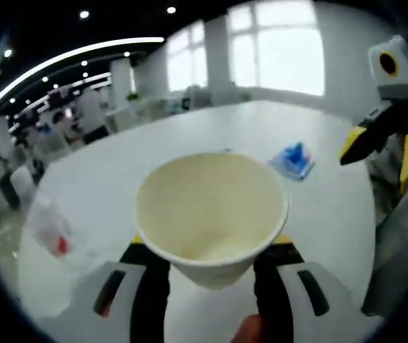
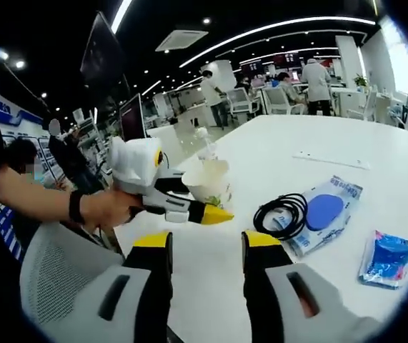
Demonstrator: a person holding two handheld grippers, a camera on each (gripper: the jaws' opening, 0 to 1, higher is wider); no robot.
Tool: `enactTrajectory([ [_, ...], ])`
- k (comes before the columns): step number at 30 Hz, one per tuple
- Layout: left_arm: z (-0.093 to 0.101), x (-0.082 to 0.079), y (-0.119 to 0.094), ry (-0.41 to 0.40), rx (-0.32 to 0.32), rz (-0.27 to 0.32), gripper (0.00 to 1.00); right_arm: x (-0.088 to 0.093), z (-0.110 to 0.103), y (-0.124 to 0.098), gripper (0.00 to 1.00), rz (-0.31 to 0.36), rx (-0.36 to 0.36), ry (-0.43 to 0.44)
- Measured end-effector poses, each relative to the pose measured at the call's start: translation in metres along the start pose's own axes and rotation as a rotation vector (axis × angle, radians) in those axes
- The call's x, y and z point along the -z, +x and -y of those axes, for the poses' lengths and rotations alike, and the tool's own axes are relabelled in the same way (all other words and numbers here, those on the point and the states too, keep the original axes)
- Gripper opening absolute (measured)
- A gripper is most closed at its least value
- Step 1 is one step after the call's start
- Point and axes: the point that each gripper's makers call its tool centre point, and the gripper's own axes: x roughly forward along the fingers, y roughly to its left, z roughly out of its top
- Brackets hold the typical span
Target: Arrange the tabletop items into an orderly group along one side of the table until the central work area is clear of visible clutter.
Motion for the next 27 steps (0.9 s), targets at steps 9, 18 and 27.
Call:
enactTrajectory([
  [9, -0.032, -0.002, 0.012, -0.062, -0.087, 0.015, 0.43, 0.02, 0.011, -0.014, 0.48, -0.032, 0.04, 0.039],
  [18, -0.06, 0.006, 0.026, -0.116, -0.18, 0.007, 0.43, 0.035, 0.021, -0.03, 0.52, -0.045, 0.077, 0.076],
  [27, -0.085, 0.008, 0.043, -0.159, -0.252, 0.011, 0.44, 0.056, 0.022, -0.043, 0.52, -0.064, 0.106, 0.117],
])
